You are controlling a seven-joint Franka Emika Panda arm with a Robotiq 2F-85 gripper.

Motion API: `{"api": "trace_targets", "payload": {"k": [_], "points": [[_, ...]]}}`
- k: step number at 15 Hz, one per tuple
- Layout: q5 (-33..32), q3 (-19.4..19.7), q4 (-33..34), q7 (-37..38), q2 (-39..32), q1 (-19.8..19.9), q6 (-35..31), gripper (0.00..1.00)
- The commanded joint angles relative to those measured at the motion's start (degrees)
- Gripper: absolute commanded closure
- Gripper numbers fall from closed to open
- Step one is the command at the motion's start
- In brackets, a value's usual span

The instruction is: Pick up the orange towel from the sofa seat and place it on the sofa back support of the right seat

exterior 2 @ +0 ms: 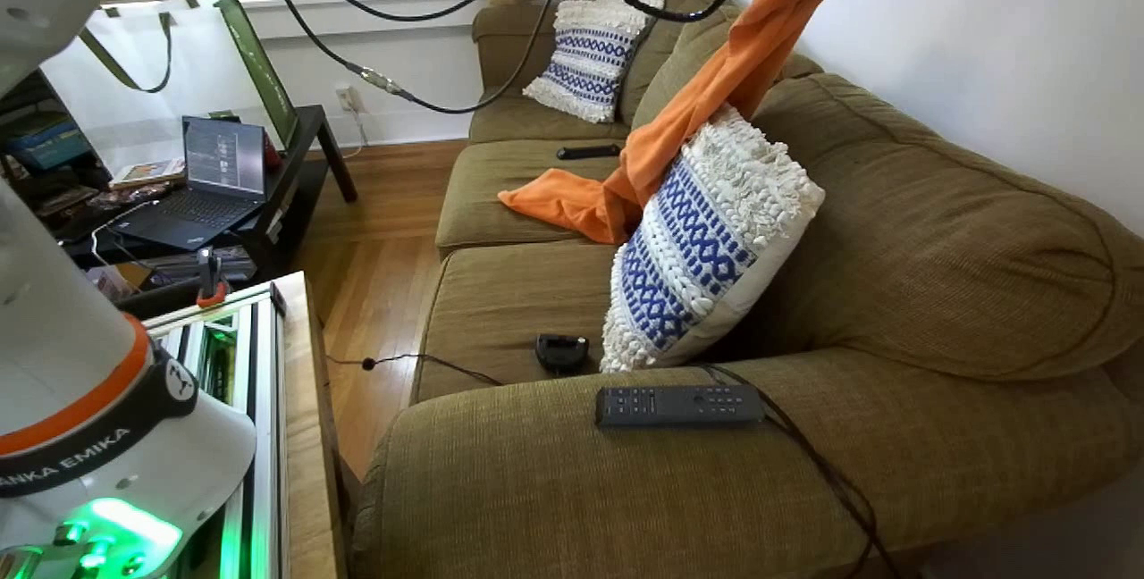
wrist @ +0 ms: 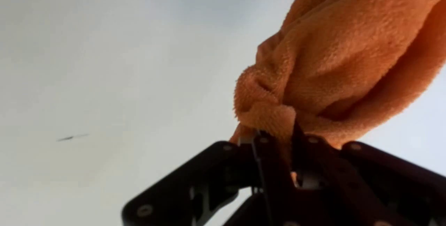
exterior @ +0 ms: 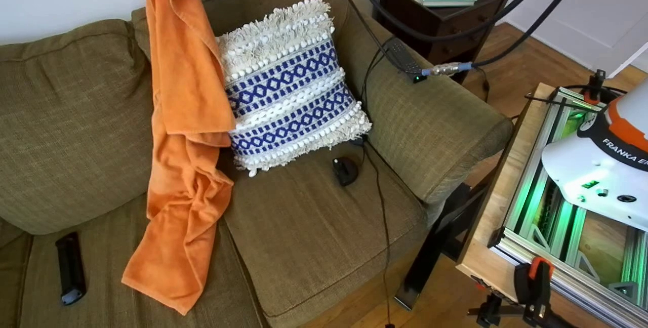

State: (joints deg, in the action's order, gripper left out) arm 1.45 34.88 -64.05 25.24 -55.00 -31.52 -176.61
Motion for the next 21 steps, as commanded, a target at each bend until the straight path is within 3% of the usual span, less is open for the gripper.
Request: {"api": "trace_targets", "payload": {"k": [1,6,11,12,19,20,21], "points": [[0.04,15.28,4.04,11.39,-5.15,-2.84,1.51,0.97],[-0.23,33.23,0.73,21.67,-11.24,-7.13,6.42,0.97],[-2.75,41.84,-1.10,29.61,-16.23,-7.93,15.43,0.97],[-2.62,36.24,0.06,25.67,-13.30,-7.01,13.05,0.87],[-2.91,38.96,-0.31,28.09,-15.10,-7.36,14.42,0.87],[-3.19,40.04,-0.63,28.83,-15.82,-8.01,13.61,0.97],[-3.41,41.04,-0.53,29.56,-16.14,-8.64,13.35,0.97]]}}
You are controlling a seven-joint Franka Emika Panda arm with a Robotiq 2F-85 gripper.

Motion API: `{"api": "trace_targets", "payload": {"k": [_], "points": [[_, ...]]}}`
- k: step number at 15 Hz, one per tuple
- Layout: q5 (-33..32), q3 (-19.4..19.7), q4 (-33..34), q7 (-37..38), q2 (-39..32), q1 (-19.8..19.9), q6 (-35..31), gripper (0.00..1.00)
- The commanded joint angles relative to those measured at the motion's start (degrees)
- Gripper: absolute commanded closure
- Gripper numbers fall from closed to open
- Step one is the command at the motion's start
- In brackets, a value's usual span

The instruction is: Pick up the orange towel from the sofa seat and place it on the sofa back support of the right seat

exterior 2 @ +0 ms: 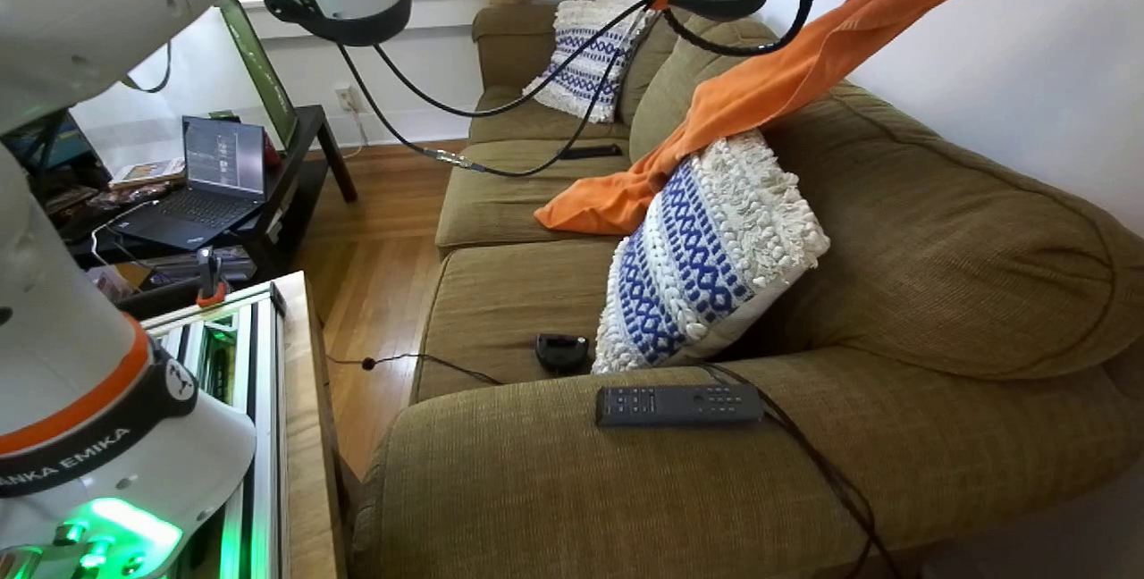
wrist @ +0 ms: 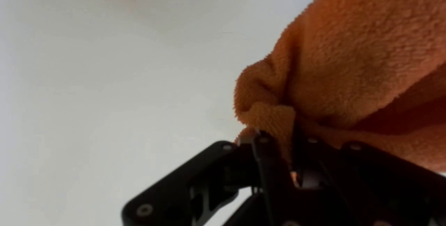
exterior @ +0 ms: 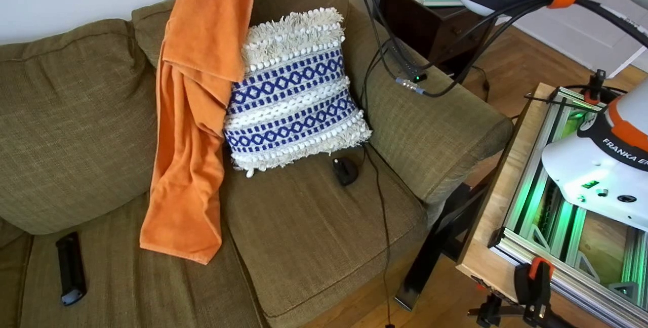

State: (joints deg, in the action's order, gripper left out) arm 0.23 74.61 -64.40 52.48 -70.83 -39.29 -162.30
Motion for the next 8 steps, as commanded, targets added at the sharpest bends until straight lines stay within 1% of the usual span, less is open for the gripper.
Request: {"api": "trace_targets", "payload": {"k": [1,2,5,8], "points": [[-1.71,2.10,0.37,3.83,-0.25,-1.10,-2.57,0.97],[-1.28,2.49,0.52,4.51,0.48,-1.70,-2.68,0.97],[-1.87,5.31,0.91,5.20,1.95,-3.43,-0.94,0.97],[-2.03,8.61,2.48,5.80,2.36,-3.72,2.54,0.97]]}}
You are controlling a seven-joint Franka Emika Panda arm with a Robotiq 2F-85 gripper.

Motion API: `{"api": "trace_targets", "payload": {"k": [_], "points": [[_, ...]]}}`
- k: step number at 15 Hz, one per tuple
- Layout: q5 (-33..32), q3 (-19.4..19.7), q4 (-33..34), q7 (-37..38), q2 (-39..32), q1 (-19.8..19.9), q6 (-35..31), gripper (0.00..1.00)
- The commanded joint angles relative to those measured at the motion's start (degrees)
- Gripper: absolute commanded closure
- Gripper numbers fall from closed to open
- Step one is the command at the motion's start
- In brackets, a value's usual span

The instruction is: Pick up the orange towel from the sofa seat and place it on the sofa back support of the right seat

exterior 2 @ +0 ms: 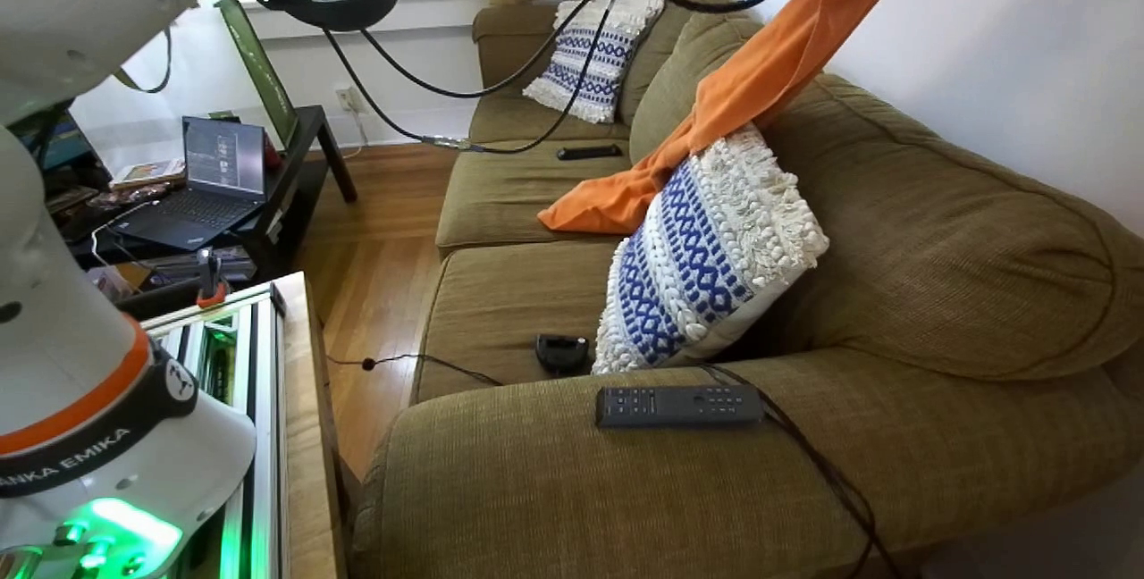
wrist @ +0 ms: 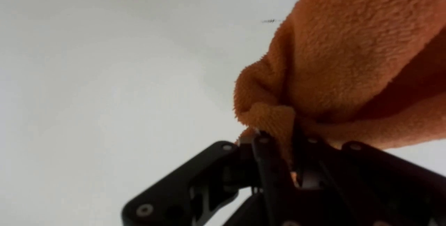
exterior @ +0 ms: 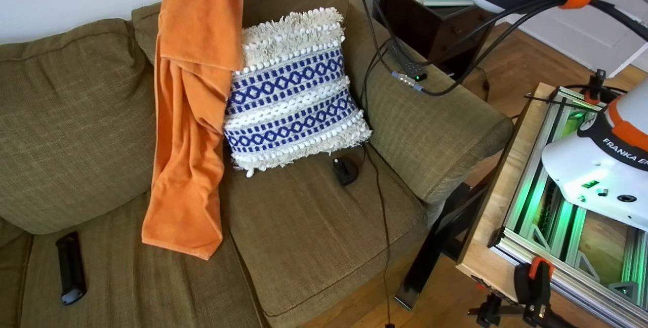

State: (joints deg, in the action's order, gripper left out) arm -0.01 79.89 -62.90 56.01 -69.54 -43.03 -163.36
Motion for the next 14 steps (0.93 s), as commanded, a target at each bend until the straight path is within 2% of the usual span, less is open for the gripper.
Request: {"api": "trace_targets", "payload": {"k": [1,2,4,6,9,10,14], "points": [[-2.20,3.41,1.51,1.24,1.85,0.17,6.10,0.97],[-2.64,3.35,1.98,0.47,2.70,0.20,8.53,0.97],[-3.80,0.18,1.80,-4.42,6.82,0.05,12.79,0.97],[-5.02,0.35,1.86,-5.63,8.90,-0.14,15.98,0.97],[-6.71,1.72,3.30,-3.01,11.04,0.69,20.92,0.97],[-3.94,4.55,3.80,-2.71,9.73,0.93,22.24,0.97],[-4.92,9.43,6.75,1.28,8.06,3.71,29.84,0.97]]}}
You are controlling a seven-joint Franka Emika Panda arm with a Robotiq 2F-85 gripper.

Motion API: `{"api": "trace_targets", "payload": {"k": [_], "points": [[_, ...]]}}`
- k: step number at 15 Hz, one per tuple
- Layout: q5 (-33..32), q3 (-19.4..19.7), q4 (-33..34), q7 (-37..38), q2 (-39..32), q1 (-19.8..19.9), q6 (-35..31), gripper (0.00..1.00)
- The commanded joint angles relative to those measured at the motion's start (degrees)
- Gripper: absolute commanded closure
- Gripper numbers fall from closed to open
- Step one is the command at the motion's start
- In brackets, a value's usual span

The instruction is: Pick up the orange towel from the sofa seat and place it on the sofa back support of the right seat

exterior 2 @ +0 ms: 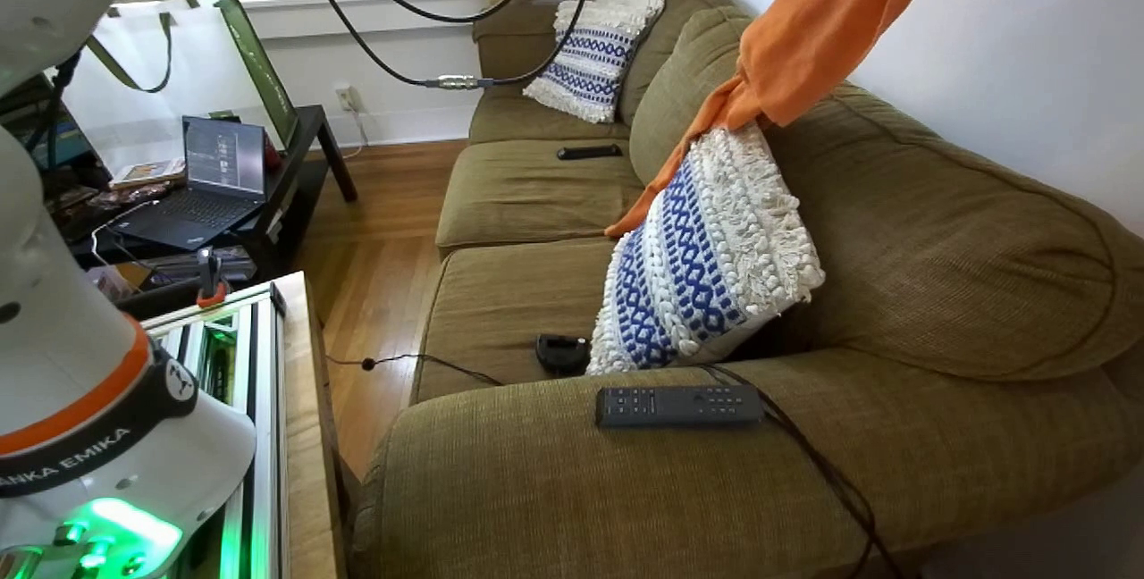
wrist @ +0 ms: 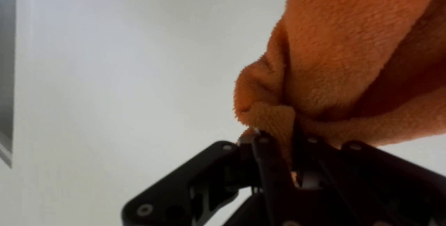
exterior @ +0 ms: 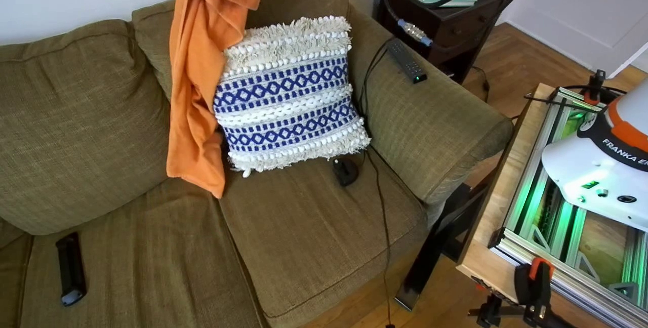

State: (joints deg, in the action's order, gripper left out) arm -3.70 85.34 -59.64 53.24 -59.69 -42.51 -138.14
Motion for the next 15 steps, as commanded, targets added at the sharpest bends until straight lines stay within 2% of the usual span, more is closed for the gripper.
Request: {"api": "trace_targets", "payload": {"k": [1,5,15], "points": [[-1.63,4.93,4.07,4.56,-2.28,3.94,6.26,0.97],[-3.37,7.26,6.71,4.29,-5.47,7.70,11.07,0.97],[-7.13,4.83,14.93,-2.60,-18.61,20.29,21.23,0.97]]}}
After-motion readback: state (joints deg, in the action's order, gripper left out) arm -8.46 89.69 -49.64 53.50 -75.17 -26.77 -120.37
